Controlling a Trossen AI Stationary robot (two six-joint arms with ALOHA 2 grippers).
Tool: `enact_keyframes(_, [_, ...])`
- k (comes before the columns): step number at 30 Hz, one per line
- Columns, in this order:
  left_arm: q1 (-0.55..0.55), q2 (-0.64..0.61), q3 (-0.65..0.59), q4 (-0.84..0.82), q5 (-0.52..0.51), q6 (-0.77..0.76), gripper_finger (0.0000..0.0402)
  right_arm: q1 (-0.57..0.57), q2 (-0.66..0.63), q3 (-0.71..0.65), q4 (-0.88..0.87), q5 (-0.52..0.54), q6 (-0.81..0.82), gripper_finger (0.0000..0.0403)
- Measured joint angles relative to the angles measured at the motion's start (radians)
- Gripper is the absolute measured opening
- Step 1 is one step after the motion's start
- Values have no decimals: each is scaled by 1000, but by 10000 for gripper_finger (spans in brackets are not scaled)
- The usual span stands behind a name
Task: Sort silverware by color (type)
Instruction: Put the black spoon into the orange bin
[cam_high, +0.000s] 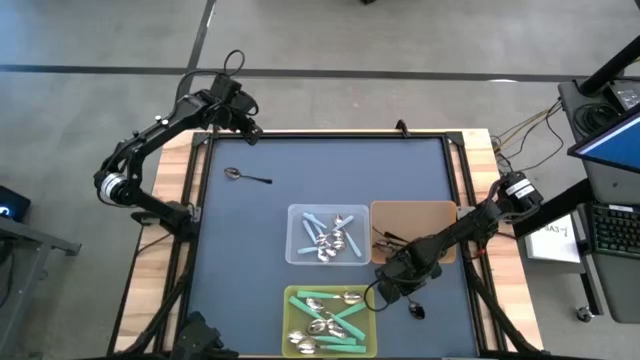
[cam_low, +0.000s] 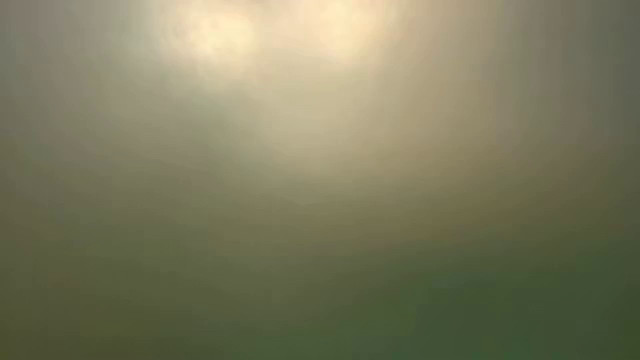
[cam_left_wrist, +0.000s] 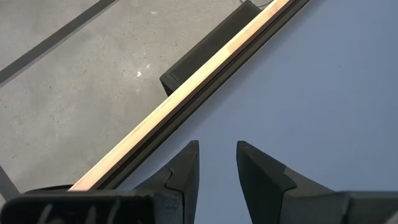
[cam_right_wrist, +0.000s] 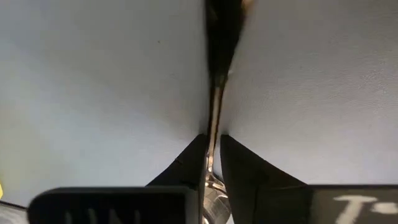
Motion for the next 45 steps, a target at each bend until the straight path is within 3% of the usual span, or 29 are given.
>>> enact_keyframes(6, [0, 0, 0, 0, 0, 0, 89, 0, -33, -2, 3, 10, 6, 12])
enact_keyframes(28, [0, 0, 0, 0, 0, 3, 89, 0, -231, 3, -10, 64, 4, 9])
enact_keyframes(36, [0, 0, 0, 0, 0, 4, 89, 0, -404, 31, -241, 243, 6, 9])
enact_keyframes(45, [0, 0, 0, 20, 0, 4, 89, -40, -493, 31, -477, 344, -72, 9])
